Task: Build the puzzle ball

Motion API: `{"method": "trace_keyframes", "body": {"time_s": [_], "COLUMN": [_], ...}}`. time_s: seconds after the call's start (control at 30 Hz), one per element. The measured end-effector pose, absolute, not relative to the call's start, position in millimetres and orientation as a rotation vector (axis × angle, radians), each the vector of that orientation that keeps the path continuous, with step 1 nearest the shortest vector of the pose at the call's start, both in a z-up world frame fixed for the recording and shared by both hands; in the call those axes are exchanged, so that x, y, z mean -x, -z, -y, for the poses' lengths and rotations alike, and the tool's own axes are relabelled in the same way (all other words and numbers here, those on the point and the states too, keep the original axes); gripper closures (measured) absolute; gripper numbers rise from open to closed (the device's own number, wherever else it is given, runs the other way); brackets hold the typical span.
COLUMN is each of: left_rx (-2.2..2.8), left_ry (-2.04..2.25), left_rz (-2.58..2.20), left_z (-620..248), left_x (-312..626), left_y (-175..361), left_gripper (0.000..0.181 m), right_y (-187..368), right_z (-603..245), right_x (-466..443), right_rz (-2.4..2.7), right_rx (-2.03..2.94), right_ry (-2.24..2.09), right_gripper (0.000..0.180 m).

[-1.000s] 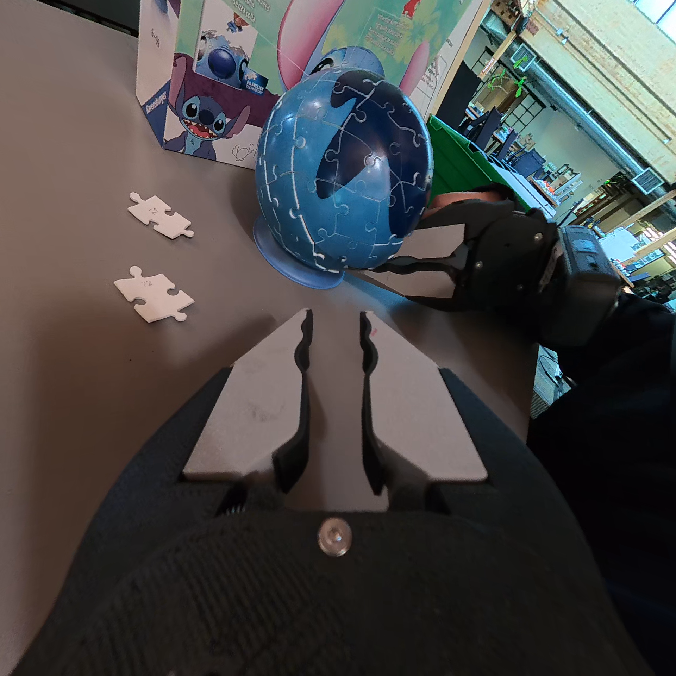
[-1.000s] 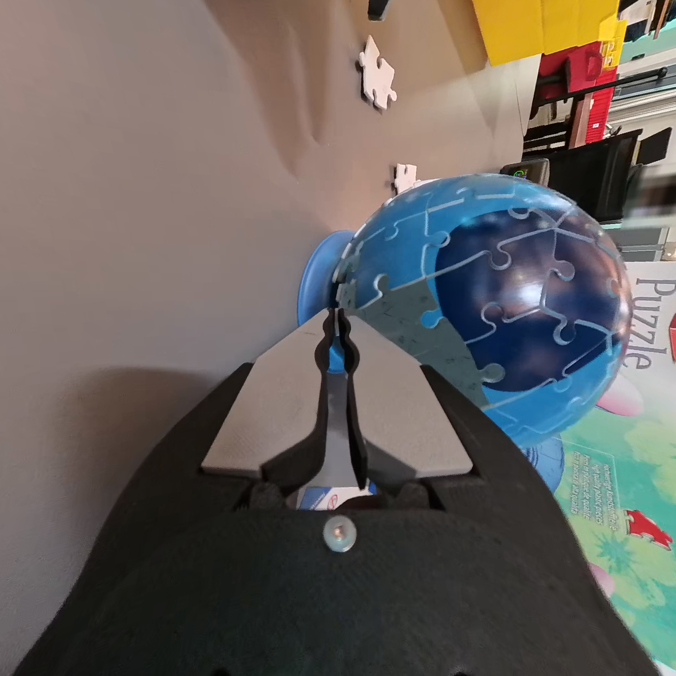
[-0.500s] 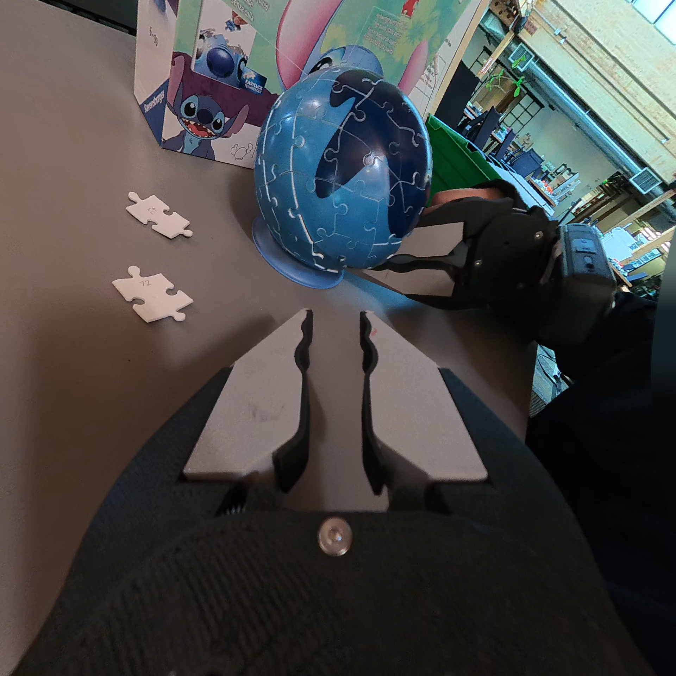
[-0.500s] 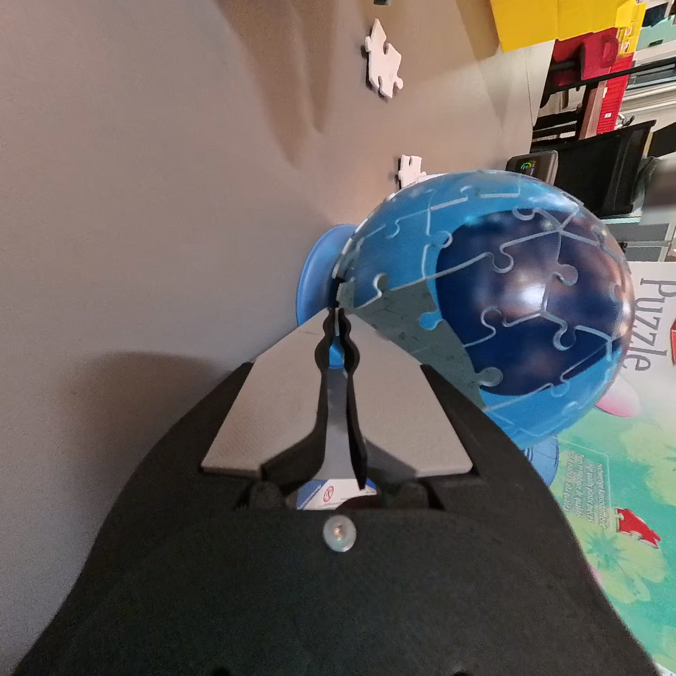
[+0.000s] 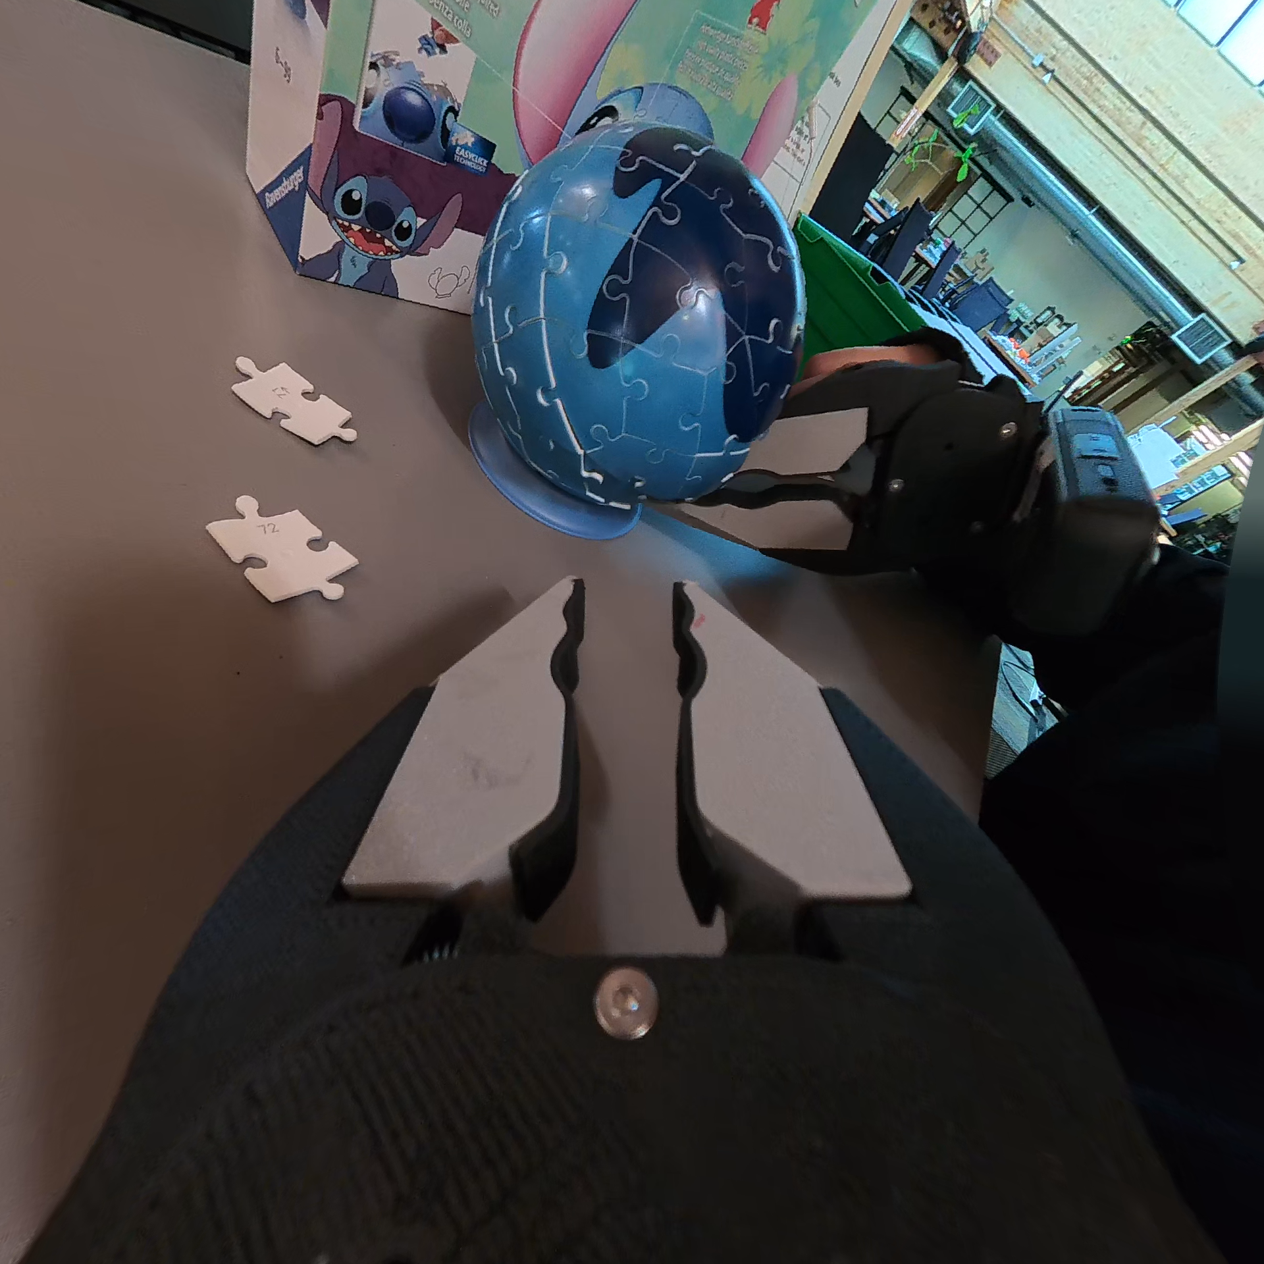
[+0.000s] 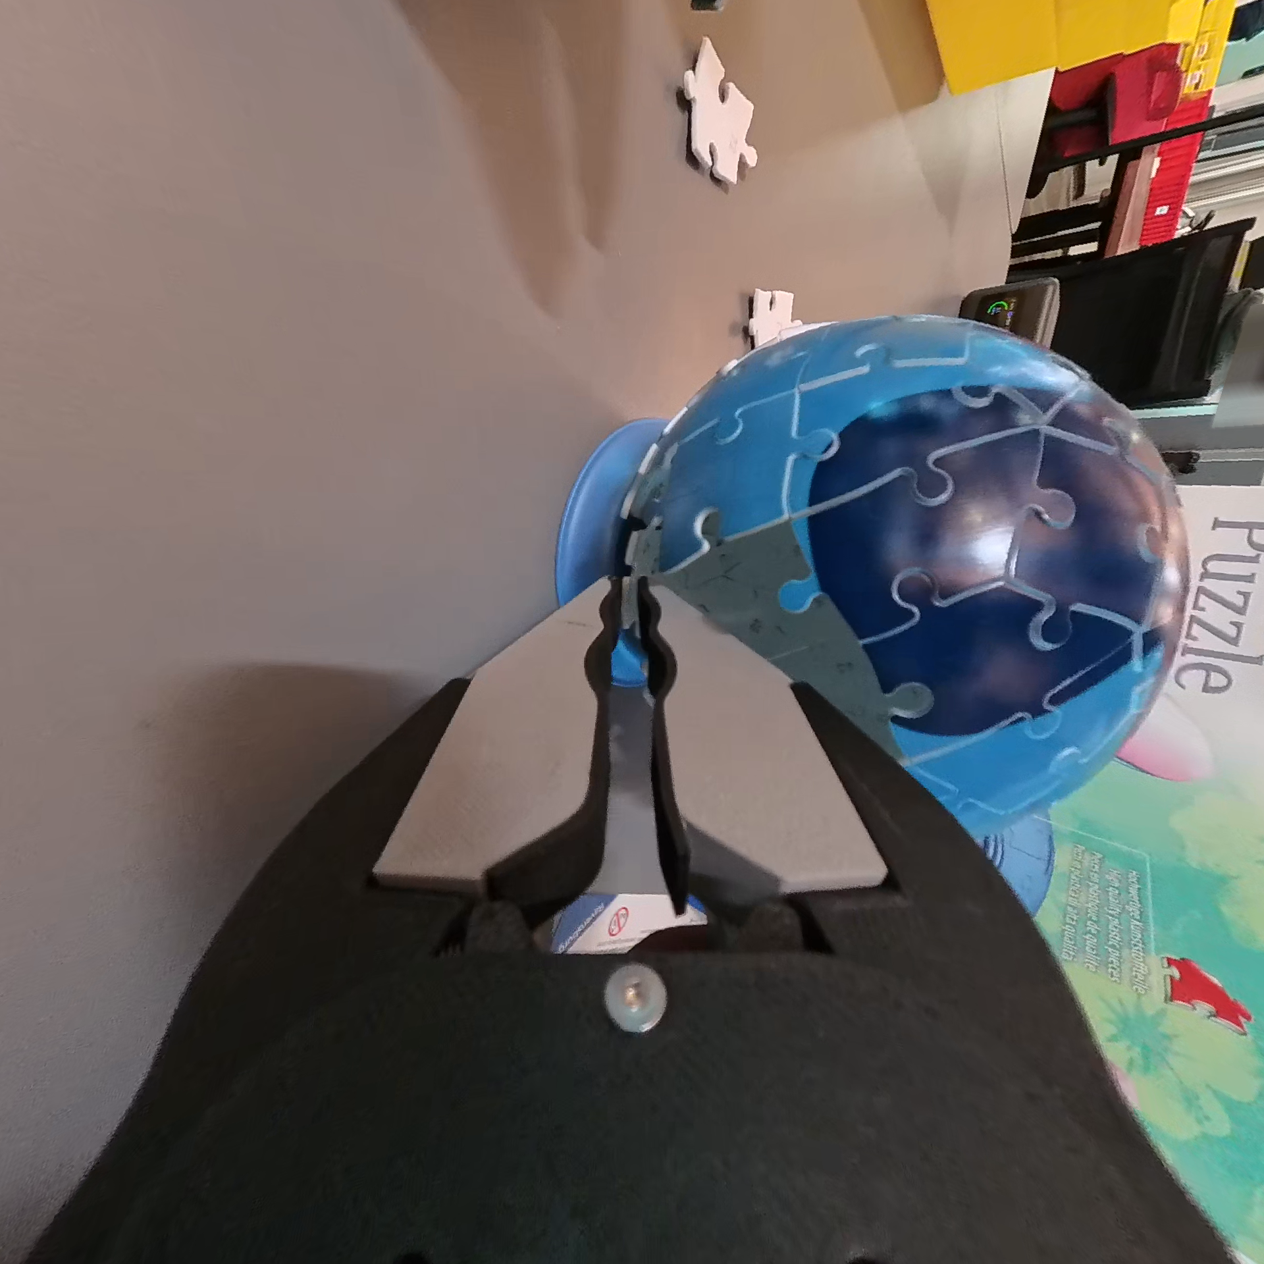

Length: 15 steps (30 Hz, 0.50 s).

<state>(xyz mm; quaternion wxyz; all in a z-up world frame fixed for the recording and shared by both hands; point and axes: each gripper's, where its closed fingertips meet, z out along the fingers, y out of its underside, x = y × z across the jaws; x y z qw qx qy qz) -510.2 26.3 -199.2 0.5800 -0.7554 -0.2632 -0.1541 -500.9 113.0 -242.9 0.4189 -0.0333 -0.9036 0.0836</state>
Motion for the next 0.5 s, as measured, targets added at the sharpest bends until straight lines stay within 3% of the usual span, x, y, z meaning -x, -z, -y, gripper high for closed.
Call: {"method": "trace_keyframes", "body": {"time_s": [0.33,0.5], "left_rx": [1.763,1.756], "left_ry": [0.369,0.383], "left_rz": [0.613,0.613], "left_z": [-26.7,-26.4], "left_x": [508.9,508.0], "left_y": [199.0,198.3], "left_gripper": [0.157,0.157], "right_y": [240.6,236.2], "right_z": [-111.1,-109.4], "right_x": [497.7,485.0], "right_rz": [2.265,2.281], "right_rx": [0.101,0.198], "right_ry": [-0.245,-0.365], "right_gripper": [0.171,0.146]}}
